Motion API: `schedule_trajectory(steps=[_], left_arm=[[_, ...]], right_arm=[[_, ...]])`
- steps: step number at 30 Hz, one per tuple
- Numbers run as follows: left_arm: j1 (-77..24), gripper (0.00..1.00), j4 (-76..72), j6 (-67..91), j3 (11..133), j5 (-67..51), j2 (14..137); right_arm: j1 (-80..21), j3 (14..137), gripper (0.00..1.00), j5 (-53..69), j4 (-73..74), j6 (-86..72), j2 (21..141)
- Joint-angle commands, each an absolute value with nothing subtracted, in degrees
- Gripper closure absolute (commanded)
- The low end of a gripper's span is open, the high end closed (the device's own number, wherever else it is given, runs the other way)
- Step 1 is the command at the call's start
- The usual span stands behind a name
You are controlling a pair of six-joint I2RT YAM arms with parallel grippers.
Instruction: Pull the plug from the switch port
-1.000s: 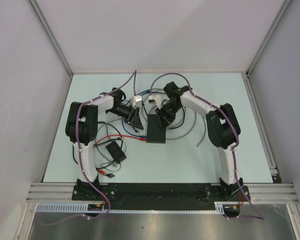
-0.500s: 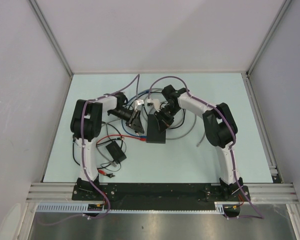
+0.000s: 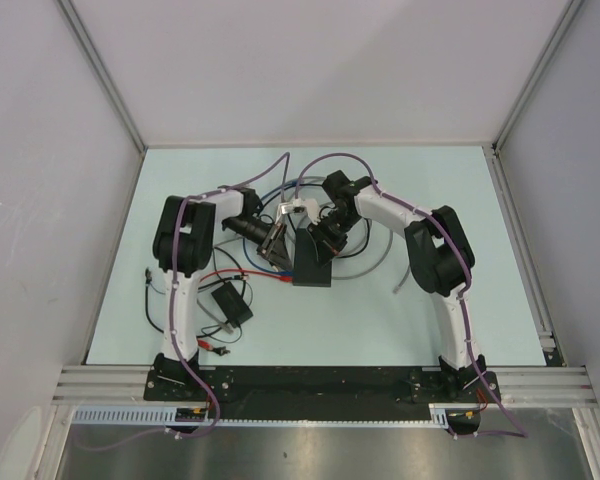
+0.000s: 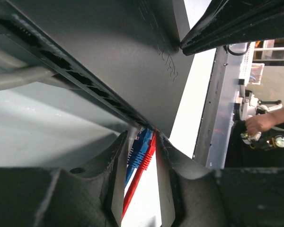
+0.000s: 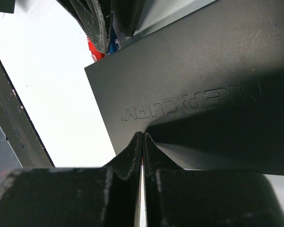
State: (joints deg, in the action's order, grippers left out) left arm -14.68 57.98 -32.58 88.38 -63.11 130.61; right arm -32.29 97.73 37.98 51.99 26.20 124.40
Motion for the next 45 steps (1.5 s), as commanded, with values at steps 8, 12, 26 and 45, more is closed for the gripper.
schedule_trajectory(steps=[8, 12, 26, 45], left_arm=[[-15.6, 0.68, 68.2, -42.0, 94.7, -64.6, 134.6], [-16.2, 0.67, 68.5, -42.2, 95.2, -64.1, 134.9], [-17.1, 0.68, 69.6, -43.9, 95.7, -63.3, 135.8], [-17.3, 0.69, 70.8, -47.4, 95.3, -63.4, 136.0]], right_arm=[[-32.7, 96.4, 0.96, 31.5, 51.2, 28.7, 128.1], [-32.7, 96.5, 0.96, 31.3, 51.2, 28.7, 128.3], [-32.8, 96.4, 0.95, 31.1, 51.1, 28.7, 128.3], [-33.0, 96.2, 0.94, 30.7, 51.0, 28.8, 128.3]])
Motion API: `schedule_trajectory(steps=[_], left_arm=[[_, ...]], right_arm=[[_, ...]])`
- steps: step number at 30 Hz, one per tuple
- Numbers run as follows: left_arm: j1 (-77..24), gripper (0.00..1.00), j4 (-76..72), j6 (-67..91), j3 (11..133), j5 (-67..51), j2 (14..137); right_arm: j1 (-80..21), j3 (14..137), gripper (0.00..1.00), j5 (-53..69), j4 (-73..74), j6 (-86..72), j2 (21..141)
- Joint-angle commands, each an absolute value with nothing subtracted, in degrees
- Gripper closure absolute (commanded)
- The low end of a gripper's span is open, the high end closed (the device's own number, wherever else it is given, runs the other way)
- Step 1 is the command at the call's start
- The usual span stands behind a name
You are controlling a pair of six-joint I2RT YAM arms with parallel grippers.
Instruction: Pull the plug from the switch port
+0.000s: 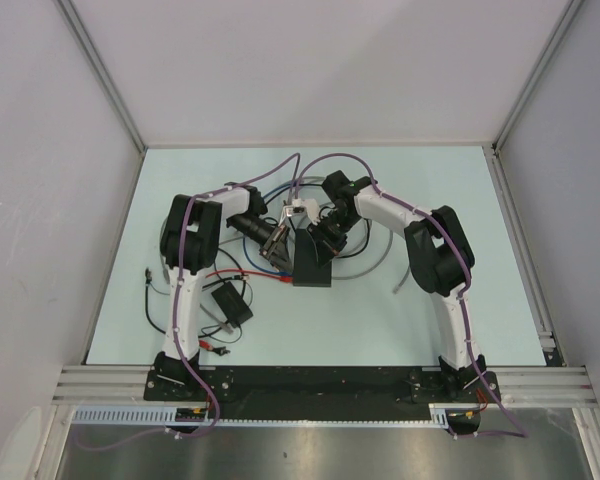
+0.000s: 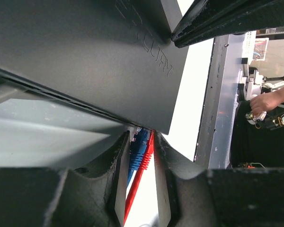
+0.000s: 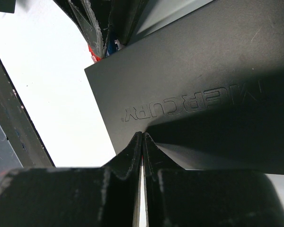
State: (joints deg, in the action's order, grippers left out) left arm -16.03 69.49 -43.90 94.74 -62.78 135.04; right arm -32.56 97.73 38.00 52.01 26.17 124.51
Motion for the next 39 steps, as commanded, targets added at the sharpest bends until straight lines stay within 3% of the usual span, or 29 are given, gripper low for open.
schedule_trajectory(steps=[1, 7, 13, 16, 29, 38, 39], left_arm=[[-17.4, 0.69, 70.8, -47.4, 95.3, -63.2, 135.9], [-17.5, 0.73, 68.9, -44.7, 94.3, -62.5, 135.7], [-17.5, 0.95, 69.4, -43.2, 94.9, -62.5, 137.0], [-17.5, 1.0, 69.9, -43.0, 94.8, -62.8, 137.5], [-15.6, 1.0, 74.3, -43.2, 102.6, -59.4, 140.0], [-14.0, 1.0, 76.4, -45.4, 99.1, -58.9, 138.9], [-13.8, 0.91, 75.3, -44.9, 99.1, -59.1, 138.8]], right_arm=[[-32.9, 96.3, 0.94, 30.6, 51.0, 28.8, 128.4], [-33.0, 96.2, 0.95, 30.4, 50.9, 28.8, 128.0], [-33.0, 95.3, 0.94, 30.1, 50.2, 28.4, 127.1], [-33.0, 95.2, 0.94, 30.1, 50.1, 28.3, 126.8], [-33.0, 94.7, 0.93, 30.1, 50.0, 28.1, 126.5], [-32.9, 94.3, 0.93, 29.8, 49.9, 28.3, 126.6], [-32.9, 94.3, 0.93, 29.9, 50.0, 28.3, 126.6]])
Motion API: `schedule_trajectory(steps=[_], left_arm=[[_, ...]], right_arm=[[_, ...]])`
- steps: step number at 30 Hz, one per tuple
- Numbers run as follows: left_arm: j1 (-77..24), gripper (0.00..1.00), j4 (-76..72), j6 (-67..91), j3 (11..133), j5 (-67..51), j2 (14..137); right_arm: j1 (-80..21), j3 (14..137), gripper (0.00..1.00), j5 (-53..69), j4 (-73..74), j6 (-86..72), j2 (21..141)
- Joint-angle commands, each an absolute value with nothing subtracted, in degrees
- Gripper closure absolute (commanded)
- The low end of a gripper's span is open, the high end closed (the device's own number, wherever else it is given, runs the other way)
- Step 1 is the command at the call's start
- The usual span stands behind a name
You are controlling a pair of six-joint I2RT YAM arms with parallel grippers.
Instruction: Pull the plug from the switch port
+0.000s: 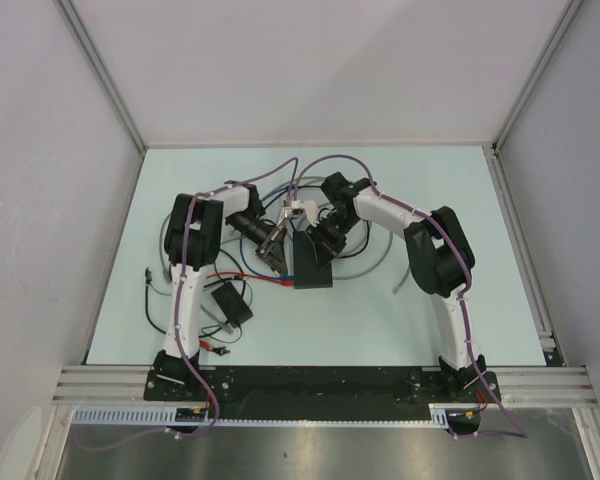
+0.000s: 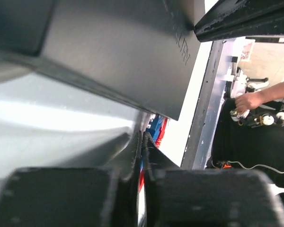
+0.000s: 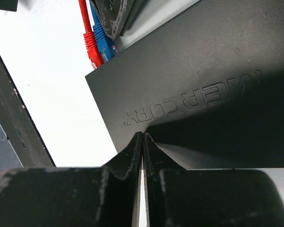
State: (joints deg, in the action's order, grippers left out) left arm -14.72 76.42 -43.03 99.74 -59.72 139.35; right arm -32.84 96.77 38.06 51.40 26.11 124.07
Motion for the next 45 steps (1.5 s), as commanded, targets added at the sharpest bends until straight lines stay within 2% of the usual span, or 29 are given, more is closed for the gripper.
schedule_trajectory(steps=[1, 3, 7, 11, 19, 30, 45], left_arm=[[-13.5, 0.82, 74.8, -43.7, 99.2, -59.4, 138.6], [-13.2, 0.65, 72.8, -42.7, 99.3, -61.7, 138.1], [-13.6, 0.58, 76.4, -45.2, 102.0, -64.7, 140.2], [-15.6, 0.57, 83.4, -50.4, 105.4, -64.3, 142.6], [-17.0, 0.6, 80.3, -47.8, 102.4, -62.8, 142.2], [-16.8, 0.6, 82.3, -48.6, 102.0, -61.4, 142.3], [-16.7, 0.57, 84.0, -52.1, 98.9, -57.8, 141.6]], right_arm=[[-32.9, 94.5, 0.93, 29.9, 50.1, 28.3, 126.7], [-32.9, 94.5, 0.93, 30.1, 50.1, 28.3, 126.9], [-32.9, 94.5, 0.93, 30.0, 50.1, 28.3, 126.7], [-33.0, 94.3, 0.93, 29.7, 50.1, 28.4, 126.5], [-33.0, 93.6, 0.93, 29.4, 49.9, 28.4, 125.5], [-30.8, 94.5, 0.94, 34.9, 48.9, 26.9, 117.7], [-33.0, 95.8, 0.94, 36.9, 48.1, 25.9, 120.4]])
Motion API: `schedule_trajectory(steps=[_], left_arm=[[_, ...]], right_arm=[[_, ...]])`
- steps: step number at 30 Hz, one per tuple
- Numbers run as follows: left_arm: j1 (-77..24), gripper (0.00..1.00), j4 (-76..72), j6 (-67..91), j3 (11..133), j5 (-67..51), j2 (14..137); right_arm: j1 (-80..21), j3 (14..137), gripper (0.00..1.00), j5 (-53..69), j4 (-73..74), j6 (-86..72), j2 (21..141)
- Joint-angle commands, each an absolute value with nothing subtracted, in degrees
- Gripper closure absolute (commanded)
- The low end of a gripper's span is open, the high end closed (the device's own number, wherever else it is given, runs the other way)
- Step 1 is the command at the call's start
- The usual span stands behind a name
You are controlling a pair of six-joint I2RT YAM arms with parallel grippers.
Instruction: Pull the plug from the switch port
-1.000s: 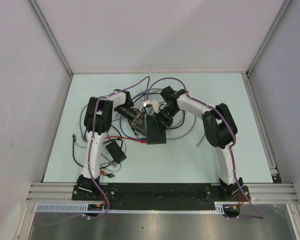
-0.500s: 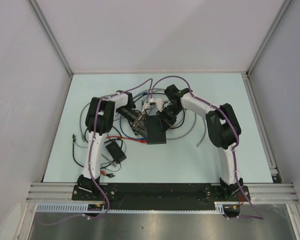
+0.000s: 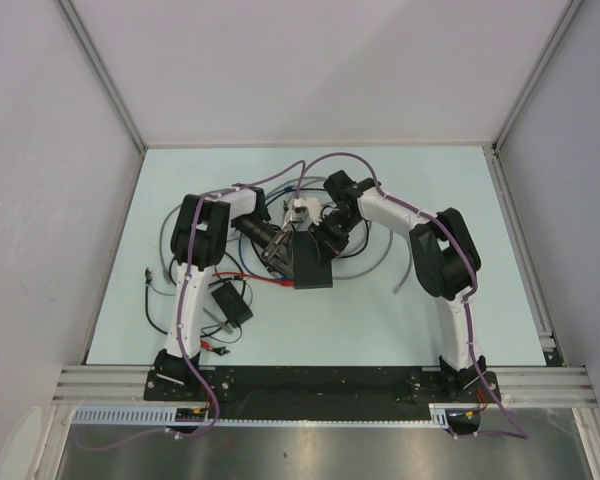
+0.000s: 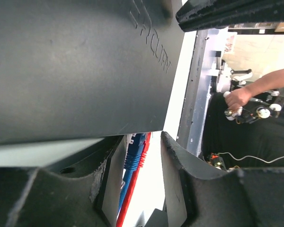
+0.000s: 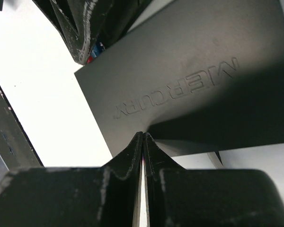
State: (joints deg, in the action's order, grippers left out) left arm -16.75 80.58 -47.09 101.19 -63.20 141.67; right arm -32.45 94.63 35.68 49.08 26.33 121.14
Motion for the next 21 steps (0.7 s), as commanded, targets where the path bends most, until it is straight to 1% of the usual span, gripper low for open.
schedule_trajectory(steps=[1, 3, 9, 12, 13, 15, 16, 17, 21], left_arm=[[-16.6, 0.57, 84.0, -52.4, 98.5, -57.9, 141.5], [-16.6, 0.57, 83.8, -52.7, 97.8, -58.5, 141.2], [-16.7, 0.64, 78.1, -47.5, 96.3, -60.6, 139.9], [-17.1, 0.66, 77.7, -46.8, 96.1, -60.8, 139.7], [-17.1, 0.71, 77.9, -46.8, 96.1, -60.7, 139.8], [-17.4, 0.74, 78.4, -47.4, 95.9, -60.6, 139.7], [-17.4, 0.79, 78.7, -47.5, 95.8, -60.6, 139.7], [-17.5, 0.82, 78.8, -47.9, 95.8, -60.1, 139.8], [-17.8, 0.86, 78.9, -47.5, 95.7, -59.9, 139.9]], right_arm=[[-33.2, 95.7, 0.93, 36.9, 48.2, 25.9, 120.5], [-33.2, 95.5, 0.93, 37.0, 48.1, 25.9, 120.8], [-33.7, 95.2, 0.93, 36.5, 48.1, 26.2, 121.2], [-33.8, 94.7, 0.93, 36.1, 48.2, 26.5, 121.4], [-33.8, 94.5, 0.93, 36.1, 48.2, 26.6, 121.5], [-33.8, 94.2, 0.93, 35.9, 48.2, 26.9, 121.6], [-33.8, 94.0, 0.93, 35.8, 48.1, 27.0, 121.7], [-33.9, 93.9, 0.93, 35.7, 48.0, 27.1, 121.8], [-34.2, 93.3, 0.93, 35.5, 48.0, 27.2, 122.1]])
